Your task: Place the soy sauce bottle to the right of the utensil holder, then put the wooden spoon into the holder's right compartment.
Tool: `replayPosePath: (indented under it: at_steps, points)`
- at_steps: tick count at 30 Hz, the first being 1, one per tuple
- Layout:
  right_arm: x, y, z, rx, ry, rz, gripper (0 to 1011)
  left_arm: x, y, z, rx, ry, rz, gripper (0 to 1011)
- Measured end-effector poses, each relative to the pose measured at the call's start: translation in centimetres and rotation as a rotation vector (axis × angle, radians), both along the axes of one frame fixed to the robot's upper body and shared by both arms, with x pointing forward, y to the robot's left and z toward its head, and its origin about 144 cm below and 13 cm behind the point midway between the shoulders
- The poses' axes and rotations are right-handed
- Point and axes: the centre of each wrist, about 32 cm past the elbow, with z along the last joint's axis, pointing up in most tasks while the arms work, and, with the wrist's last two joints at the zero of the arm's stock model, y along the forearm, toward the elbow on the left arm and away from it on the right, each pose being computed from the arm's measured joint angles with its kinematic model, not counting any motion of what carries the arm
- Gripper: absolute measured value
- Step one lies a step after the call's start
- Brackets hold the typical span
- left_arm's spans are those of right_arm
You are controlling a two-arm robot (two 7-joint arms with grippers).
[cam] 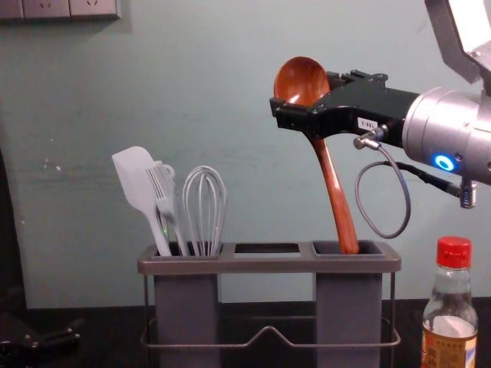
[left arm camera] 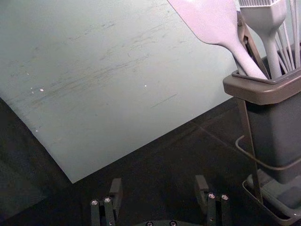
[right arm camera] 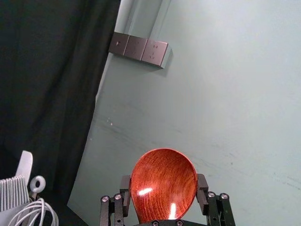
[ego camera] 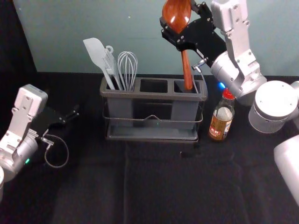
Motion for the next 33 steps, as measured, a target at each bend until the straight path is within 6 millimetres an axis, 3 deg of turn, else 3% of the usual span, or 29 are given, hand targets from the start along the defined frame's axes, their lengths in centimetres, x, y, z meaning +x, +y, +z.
replayPosePath:
  at_steps: [14,33]
  points:
    - [-1.0,-0.4,-0.9,-0.030,0.081,-0.012,837,0.0,0.0,0.0,0.000,0.000,0.000,1005]
    - [-3.5,-3.8,1.8,-0.033,0.298,0.081,837,0.0,0.0,0.0,0.000,0.000,0.000,1005]
